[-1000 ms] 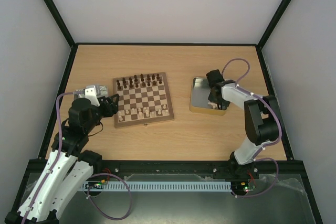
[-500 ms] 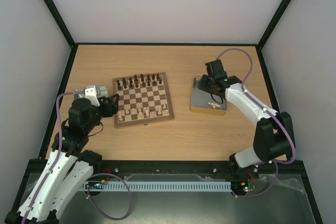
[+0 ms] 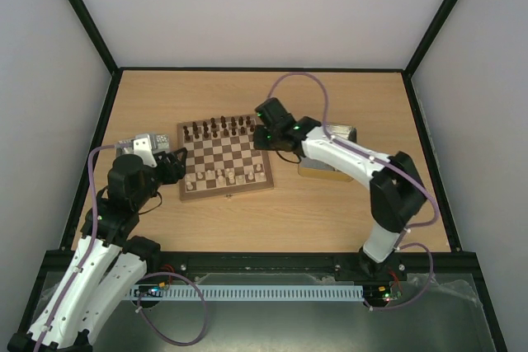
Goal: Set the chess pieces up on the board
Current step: Place the chess piece on the chessboard.
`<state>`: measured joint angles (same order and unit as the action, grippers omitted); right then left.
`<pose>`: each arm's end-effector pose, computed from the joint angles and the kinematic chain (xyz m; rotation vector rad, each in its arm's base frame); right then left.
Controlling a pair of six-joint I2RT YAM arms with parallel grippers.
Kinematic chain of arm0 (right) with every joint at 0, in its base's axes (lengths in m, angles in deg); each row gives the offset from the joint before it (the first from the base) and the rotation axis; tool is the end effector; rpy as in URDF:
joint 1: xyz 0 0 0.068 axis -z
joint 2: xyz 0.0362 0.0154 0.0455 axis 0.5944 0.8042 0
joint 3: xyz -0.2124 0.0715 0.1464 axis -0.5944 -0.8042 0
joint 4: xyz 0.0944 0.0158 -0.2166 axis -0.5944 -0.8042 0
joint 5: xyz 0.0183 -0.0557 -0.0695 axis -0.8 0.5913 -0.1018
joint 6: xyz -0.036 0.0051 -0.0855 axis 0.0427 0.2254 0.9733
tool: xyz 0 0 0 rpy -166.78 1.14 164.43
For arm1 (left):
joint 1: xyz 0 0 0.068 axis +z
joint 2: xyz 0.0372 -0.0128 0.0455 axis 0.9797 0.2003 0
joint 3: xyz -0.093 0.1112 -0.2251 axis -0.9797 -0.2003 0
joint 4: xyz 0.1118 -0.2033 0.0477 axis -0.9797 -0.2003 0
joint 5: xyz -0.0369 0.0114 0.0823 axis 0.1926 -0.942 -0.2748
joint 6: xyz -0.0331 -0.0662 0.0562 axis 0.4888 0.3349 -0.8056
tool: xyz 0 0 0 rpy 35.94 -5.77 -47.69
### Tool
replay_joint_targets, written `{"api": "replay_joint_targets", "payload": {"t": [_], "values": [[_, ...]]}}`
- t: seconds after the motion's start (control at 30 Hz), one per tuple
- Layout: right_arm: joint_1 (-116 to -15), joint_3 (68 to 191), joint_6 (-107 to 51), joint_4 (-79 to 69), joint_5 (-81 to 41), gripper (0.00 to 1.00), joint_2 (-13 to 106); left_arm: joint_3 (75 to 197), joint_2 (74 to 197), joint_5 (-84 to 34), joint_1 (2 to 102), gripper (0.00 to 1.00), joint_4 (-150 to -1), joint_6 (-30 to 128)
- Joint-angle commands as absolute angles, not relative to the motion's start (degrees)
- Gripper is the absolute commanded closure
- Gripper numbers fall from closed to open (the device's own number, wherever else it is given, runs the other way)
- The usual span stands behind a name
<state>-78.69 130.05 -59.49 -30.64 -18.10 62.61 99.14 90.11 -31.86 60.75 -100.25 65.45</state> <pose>0.2782 0.2646 0.2330 -0.1444 2.5356 0.7438 0.1491 -0.0495 0.2768 -0.1573 1.9034 -0.5666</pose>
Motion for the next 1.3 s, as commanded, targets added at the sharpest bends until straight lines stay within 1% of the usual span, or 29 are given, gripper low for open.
{"api": "replay_joint_targets", "payload": {"t": [0.0, 0.2, 0.57, 0.77, 0.93, 1.27], "values": [[-83.3, 135.8, -58.1, -35.4, -14.0, 0.92, 68.3, 98.4, 89.6, -32.4, 61.0, 0.3, -98.8, 65.3], [-87.2, 140.2, -58.0, -38.7, -14.6, 0.91, 74.6, 98.3, 89.3, -32.6, 61.0, 0.3, -98.7, 65.2], [-88.5, 144.2, -54.7, -42.6, -18.2, 0.9, 80.9, 98.2, 89.0, -32.4, 61.0, 0.3, -98.6, 65.3], [-89.2, 144.2, -53.8, -44.0, -20.2, 0.9, 82.4, 98.0, 88.9, -31.1, 61.0, 0.29, -98.2, 65.2], [-89.5, 144.2, -53.1, -44.5, -20.3, 0.87, 83.2, 98.0, 88.9, -30.9, 61.0, 0.29, -98.1, 65.2], [-89.5, 147.2, -53.2, -44.4, -19.4, 0.87, 84.4, 98.0, 88.7, -31.1, 61.0, 0.3, -98.1, 65.1]]}}
